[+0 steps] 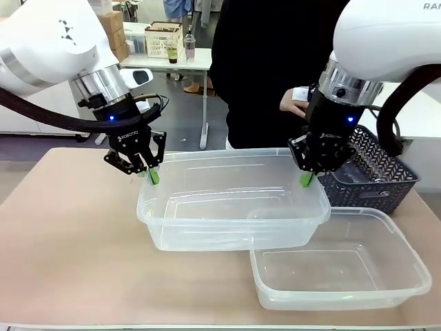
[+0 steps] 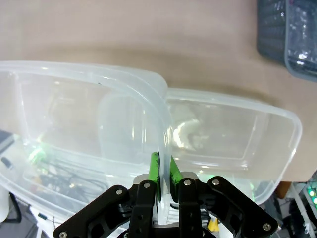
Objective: Sort the waste into each basket.
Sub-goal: Offer the picked Organizing box to the human.
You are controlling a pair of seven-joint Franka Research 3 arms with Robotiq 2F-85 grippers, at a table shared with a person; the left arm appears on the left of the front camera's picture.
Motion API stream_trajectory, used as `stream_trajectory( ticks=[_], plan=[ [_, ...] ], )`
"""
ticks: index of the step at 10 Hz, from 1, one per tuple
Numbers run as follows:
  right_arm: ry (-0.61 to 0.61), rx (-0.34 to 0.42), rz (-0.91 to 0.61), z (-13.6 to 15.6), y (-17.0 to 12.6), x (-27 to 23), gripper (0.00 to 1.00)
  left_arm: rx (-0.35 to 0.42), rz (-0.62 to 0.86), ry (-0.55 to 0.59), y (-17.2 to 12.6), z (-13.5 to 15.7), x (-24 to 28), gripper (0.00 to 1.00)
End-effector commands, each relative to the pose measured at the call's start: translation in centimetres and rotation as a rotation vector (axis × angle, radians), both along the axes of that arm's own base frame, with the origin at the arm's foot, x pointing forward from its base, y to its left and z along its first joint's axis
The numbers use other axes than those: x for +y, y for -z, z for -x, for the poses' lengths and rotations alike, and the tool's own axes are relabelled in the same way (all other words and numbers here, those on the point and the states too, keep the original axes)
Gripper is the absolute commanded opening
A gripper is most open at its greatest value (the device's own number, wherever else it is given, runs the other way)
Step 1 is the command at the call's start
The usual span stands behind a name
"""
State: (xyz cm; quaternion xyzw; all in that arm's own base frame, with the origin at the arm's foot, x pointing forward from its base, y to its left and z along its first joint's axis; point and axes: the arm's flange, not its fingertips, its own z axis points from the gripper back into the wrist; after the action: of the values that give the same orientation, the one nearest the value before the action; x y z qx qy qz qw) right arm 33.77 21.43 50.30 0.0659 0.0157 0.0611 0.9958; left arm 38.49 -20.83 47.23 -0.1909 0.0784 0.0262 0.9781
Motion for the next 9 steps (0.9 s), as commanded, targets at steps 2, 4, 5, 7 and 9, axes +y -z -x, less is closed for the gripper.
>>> stream_trajectory(
  ticks=[2, 4, 5, 7, 9],
  plan=[
    [-0.011, 0.006, -0.002, 0.41, -0.27, 0.22, 0.07, -0.012, 0.011, -0.012, -0.31, -0.23, 0.01, 0.07],
    [-0.011, 0.006, -0.002, 0.41, -0.27, 0.22, 0.07, -0.012, 0.011, -0.012, -0.31, -0.23, 0.01, 0.07],
    [-0.011, 0.006, -0.002, 0.41, -0.27, 0.22, 0.07, -0.012, 0.011, -0.012, -0.31, -0.23, 0.01, 0.07],
    [-0.011, 0.006, -0.002, 0.41, -0.27, 0.22, 0.07, -0.012, 0.011, -0.012, -0.31, -0.23, 0.01, 0.07],
    [-0.011, 0.006, -0.002, 0.41, -0.27, 0.22, 0.07, -0.012, 0.011, -0.012, -0.31, -0.23, 0.01, 0.07]
  ],
)
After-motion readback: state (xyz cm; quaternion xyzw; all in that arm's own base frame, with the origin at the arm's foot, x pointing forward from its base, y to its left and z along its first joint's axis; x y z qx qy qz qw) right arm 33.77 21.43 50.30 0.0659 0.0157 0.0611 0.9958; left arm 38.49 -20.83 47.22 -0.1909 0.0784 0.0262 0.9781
